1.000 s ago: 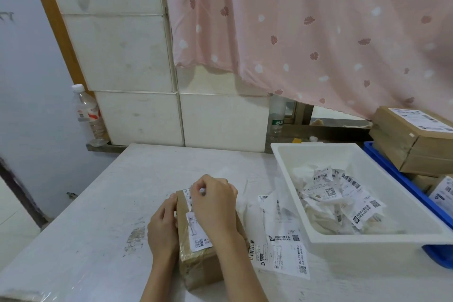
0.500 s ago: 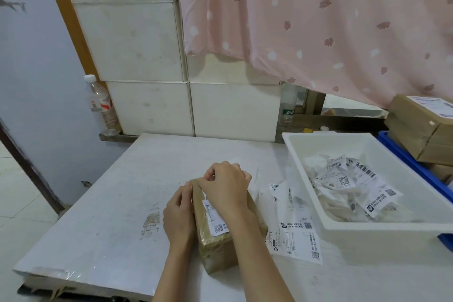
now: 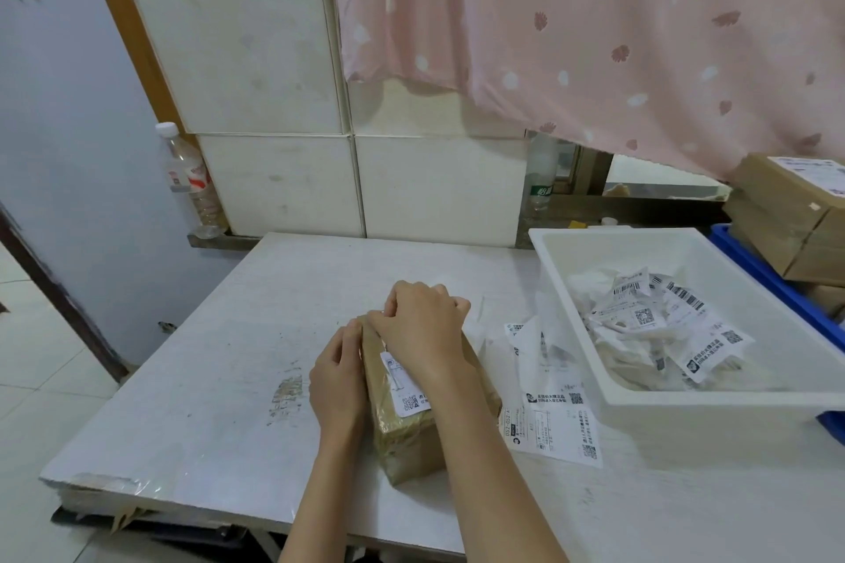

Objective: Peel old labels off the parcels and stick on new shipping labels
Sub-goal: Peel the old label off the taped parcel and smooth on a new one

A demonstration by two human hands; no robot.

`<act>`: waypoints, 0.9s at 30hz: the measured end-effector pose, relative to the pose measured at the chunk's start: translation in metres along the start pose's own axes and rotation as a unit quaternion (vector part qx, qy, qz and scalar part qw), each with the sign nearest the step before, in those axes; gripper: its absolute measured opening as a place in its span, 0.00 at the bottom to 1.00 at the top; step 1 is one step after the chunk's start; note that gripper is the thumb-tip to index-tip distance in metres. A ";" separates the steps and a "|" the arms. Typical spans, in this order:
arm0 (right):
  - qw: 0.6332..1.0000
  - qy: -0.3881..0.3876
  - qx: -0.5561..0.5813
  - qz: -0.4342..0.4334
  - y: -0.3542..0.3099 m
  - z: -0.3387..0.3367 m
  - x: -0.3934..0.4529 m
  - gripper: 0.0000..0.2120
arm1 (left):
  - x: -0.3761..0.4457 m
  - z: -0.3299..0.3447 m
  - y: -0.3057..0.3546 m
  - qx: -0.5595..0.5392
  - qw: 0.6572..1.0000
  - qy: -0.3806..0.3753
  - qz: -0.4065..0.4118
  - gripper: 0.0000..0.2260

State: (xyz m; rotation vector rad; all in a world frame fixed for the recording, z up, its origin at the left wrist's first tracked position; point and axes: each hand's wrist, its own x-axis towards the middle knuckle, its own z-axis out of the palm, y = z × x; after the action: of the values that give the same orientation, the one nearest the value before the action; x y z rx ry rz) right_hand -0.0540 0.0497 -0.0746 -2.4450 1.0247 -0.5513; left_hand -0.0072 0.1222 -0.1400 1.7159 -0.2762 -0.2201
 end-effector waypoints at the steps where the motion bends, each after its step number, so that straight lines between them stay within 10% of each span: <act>1: 1.000 -0.002 0.000 -0.003 0.000 0.000 0.000 0.09 | -0.001 0.000 0.001 0.000 1.000 0.002 0.001 0.18; 9: 0.998 0.023 0.053 0.006 0.004 0.001 -0.006 0.17 | -0.002 0.000 -0.002 -0.012 1.000 0.000 0.004 0.20; 15: 0.954 0.021 0.297 0.029 0.022 -0.012 -0.004 0.05 | -0.004 0.000 0.003 -0.019 1.000 0.003 -0.004 0.18; 19: 0.988 -0.060 0.136 -0.048 0.026 -0.013 -0.005 0.19 | -0.004 0.000 0.002 -0.010 1.000 -0.006 0.001 0.18; 27: 0.990 -0.002 0.126 -0.062 0.025 -0.011 -0.011 0.07 | -0.002 -0.001 0.001 -0.002 1.000 0.000 -0.001 0.19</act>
State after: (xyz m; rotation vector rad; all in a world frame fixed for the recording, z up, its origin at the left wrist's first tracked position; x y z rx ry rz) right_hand -0.0805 0.0392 -0.0811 -2.2918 0.7541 -0.6729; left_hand -0.0091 0.1242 -0.1392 1.7133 -0.2737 -0.2224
